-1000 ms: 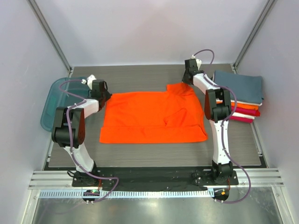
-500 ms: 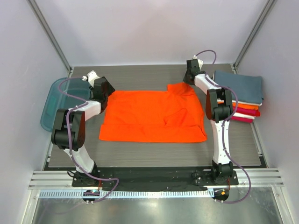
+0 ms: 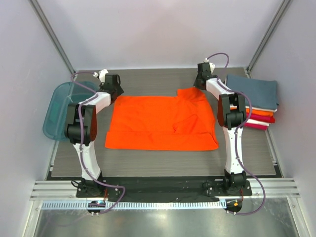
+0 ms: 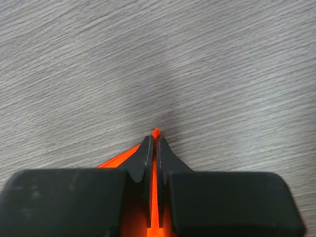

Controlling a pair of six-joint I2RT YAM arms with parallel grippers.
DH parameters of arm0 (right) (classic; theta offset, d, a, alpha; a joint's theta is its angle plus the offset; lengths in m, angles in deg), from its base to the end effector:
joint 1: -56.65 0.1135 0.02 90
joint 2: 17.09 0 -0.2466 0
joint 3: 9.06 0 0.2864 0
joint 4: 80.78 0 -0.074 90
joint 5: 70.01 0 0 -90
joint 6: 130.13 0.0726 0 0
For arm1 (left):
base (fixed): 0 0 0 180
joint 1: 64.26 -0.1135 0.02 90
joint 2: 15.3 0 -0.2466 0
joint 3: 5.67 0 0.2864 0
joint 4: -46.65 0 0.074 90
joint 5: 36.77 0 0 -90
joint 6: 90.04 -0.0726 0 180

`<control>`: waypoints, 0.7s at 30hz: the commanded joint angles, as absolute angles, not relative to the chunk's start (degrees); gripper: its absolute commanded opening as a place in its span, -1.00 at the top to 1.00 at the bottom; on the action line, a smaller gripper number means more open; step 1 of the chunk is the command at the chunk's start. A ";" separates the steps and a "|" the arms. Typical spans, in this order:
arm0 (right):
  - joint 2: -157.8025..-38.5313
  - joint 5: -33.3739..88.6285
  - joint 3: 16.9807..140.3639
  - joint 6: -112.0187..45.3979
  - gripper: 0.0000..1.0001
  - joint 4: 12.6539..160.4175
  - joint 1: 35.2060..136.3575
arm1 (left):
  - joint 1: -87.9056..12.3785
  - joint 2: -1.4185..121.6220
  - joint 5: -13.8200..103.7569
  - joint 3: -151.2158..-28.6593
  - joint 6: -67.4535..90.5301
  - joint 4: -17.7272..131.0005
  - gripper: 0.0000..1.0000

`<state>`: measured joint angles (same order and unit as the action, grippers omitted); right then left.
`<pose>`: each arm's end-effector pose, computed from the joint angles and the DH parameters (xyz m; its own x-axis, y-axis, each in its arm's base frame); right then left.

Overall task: Fold and stack the t-shirts
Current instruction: Fold the tshirt

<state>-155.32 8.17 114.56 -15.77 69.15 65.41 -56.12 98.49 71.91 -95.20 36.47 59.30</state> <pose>0.5797 0.0743 0.1035 -0.6352 0.3106 -0.7072 0.2820 0.9456 0.1621 0.4931 -0.0470 0.1357 -0.4068 -0.5112 -0.7571 -0.4497 0.8335 -0.3211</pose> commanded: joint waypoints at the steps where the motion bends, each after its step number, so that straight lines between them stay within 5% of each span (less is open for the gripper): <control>1: -153.14 8.56 113.43 -15.69 0.97 67.35 64.92 | -56.18 100.97 70.90 -99.85 36.26 66.37 0.03; 17: -153.23 9.88 113.52 -16.04 0.98 67.62 64.83 | -56.35 110.90 71.34 -110.93 35.55 73.68 0.11; 21: -153.14 9.97 113.43 -16.04 0.97 67.62 64.83 | -56.35 112.05 71.07 -112.68 36.34 76.05 0.38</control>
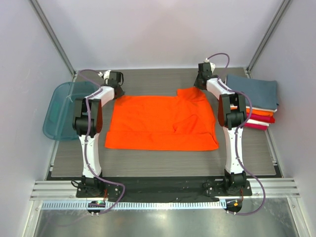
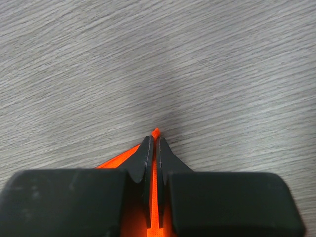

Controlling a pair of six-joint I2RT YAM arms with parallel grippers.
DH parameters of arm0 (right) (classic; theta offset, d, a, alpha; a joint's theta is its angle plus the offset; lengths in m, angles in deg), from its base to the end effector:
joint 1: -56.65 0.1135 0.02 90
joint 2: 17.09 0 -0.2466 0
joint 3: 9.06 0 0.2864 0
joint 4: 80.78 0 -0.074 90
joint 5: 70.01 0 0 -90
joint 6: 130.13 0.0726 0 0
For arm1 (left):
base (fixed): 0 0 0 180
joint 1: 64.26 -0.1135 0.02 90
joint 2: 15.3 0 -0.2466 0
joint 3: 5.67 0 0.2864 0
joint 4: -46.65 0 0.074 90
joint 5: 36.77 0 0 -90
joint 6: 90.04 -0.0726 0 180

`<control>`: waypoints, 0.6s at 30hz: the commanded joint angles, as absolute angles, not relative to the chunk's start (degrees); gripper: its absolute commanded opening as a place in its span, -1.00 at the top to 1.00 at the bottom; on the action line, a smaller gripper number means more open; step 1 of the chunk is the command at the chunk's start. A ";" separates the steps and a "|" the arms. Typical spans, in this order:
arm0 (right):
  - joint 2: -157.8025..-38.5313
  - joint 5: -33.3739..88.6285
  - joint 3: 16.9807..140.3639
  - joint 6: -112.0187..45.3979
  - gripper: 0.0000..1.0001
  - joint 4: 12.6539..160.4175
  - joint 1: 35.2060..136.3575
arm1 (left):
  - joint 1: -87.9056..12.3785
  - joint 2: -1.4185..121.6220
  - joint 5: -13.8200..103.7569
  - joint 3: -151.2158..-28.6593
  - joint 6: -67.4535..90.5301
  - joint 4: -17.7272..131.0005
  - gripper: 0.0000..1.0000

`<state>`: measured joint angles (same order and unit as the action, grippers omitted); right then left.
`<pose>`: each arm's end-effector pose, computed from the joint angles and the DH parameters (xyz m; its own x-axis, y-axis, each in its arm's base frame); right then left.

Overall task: Fold and stack the t-shirts
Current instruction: Fold the tshirt

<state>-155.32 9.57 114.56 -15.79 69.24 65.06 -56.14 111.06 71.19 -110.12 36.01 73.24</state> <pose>0.5802 0.0725 0.1035 -0.6395 0.3152 -0.7012 0.2713 0.9459 0.1778 0.5246 -0.0522 0.0981 -0.5595 -0.4857 -0.6716 -0.4912 0.8470 -0.2032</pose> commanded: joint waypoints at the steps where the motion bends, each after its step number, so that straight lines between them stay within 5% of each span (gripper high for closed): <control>1: -153.14 9.97 113.43 -16.04 0.97 67.53 64.83 | -56.35 112.14 71.25 -112.78 36.35 76.40 0.42; 8: -152.26 10.41 113.52 -16.31 0.97 67.36 64.83 | -56.35 112.93 71.34 -114.62 35.29 78.34 0.99; 18: -146.64 9.97 111.15 -17.10 0.97 66.57 64.74 | -56.44 107.22 74.32 -110.41 34.41 76.41 0.99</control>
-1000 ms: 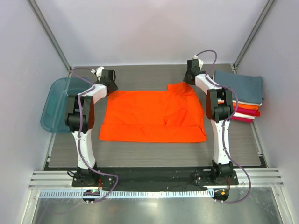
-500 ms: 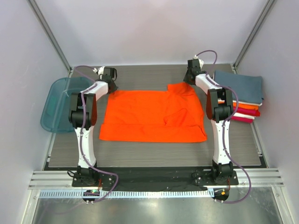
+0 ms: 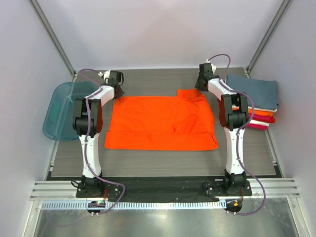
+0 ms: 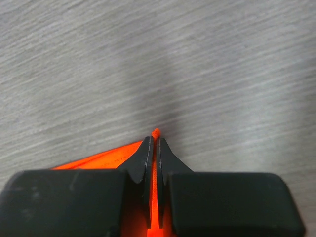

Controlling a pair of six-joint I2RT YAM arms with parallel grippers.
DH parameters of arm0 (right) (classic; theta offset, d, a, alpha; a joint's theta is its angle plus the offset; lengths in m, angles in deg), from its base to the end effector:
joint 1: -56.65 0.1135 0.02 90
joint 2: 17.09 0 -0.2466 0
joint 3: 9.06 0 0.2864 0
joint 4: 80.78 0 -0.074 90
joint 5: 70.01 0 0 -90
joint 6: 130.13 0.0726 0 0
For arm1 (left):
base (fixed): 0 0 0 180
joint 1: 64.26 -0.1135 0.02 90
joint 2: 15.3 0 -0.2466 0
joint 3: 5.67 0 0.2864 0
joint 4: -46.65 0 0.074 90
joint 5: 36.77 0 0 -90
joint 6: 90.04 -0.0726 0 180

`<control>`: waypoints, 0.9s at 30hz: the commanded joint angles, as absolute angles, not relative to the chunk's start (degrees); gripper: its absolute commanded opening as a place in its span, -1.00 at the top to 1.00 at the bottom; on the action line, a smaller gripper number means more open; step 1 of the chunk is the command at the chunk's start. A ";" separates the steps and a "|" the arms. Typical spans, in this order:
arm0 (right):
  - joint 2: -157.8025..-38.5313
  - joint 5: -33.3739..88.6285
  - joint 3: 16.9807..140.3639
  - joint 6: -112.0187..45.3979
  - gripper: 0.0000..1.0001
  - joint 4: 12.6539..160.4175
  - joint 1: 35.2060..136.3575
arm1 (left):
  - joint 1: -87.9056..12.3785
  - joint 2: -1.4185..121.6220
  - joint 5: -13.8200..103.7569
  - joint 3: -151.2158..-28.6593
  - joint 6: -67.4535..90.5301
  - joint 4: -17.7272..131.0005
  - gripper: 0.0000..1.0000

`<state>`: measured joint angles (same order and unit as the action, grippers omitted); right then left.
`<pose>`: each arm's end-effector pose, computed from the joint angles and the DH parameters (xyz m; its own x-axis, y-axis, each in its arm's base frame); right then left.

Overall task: Fold and stack the t-shirts
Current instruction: Fold the tshirt

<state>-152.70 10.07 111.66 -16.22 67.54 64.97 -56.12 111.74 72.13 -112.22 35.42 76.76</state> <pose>0.5688 0.0705 0.1067 -0.6672 0.3059 -0.6792 0.2681 0.9493 0.1643 0.5254 -0.0514 0.0998 -0.5827 -0.4711 -0.6622 -0.5004 0.8500 -0.1644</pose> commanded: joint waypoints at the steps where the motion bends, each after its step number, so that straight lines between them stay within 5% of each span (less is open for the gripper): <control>1: -146.20 10.05 110.71 -16.92 0.97 66.48 64.74 | -56.44 105.56 74.50 -109.54 34.32 75.19 0.99; 27: -121.24 13.57 89.28 -18.15 0.97 65.16 64.74 | -56.00 87.10 71.69 -86.86 33.09 59.90 1.00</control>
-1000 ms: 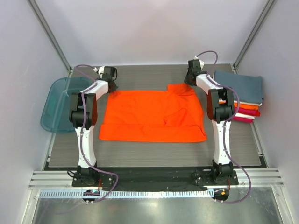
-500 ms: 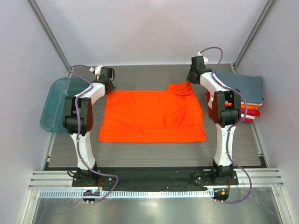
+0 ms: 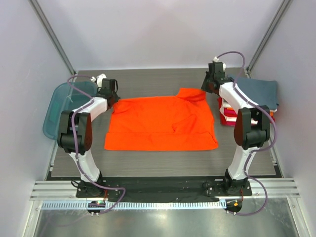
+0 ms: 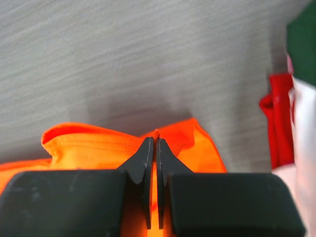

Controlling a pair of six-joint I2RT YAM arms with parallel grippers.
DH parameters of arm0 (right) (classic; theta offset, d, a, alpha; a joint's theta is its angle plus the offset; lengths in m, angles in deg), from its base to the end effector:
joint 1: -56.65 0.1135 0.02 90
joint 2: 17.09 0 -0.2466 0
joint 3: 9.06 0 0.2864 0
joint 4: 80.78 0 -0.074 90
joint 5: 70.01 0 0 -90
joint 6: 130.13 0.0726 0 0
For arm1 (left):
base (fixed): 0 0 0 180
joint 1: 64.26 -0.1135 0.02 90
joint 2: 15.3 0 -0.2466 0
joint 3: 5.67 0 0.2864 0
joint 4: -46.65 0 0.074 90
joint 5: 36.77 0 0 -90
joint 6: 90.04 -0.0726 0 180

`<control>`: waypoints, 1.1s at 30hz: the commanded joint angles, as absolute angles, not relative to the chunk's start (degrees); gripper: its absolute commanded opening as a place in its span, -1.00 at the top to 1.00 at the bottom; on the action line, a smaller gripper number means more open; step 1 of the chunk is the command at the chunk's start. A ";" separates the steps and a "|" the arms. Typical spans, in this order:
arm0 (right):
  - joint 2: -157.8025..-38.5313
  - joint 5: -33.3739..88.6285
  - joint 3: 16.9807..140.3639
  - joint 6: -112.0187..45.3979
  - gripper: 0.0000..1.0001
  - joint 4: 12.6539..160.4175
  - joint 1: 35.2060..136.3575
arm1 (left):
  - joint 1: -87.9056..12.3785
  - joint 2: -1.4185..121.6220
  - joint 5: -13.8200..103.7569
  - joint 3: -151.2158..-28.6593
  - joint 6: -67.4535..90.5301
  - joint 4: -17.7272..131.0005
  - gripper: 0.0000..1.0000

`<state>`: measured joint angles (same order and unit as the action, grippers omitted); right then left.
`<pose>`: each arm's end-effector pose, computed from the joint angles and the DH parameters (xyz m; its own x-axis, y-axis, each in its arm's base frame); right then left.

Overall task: Fold and stack the t-shirts
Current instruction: Fold the tshirt

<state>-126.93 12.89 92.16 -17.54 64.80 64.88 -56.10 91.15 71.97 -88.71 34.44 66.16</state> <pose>0.4898 0.0618 0.2029 -0.6439 0.2920 -0.7072 0.2109 0.9562 0.2029 0.4559 -0.0418 0.1390 -0.4999 -0.4699 -0.7275 -0.4628 0.8550 -0.2342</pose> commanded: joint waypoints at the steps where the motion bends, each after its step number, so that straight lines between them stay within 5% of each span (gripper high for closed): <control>1: -120.11 13.57 88.30 -18.07 0.97 65.16 64.83 | -56.00 86.39 71.51 -86.07 33.01 59.27 0.99; 14: -109.11 16.38 77.66 -17.01 0.97 64.89 64.83 | -55.03 78.48 68.61 -73.59 29.93 42.41 0.99; 25: -103.66 19.20 70.81 -15.69 0.97 64.98 64.92 | -55.03 79.09 63.60 -61.10 25.71 12.79 1.00; 33: -98.30 19.20 66.06 -15.25 0.97 64.72 64.92 | -55.03 78.30 60.97 -60.57 25.45 12.16 0.99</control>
<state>-102.40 18.66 67.05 -15.90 64.21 64.91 -55.23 80.09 62.33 -60.49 27.36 17.88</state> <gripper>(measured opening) 0.069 0.008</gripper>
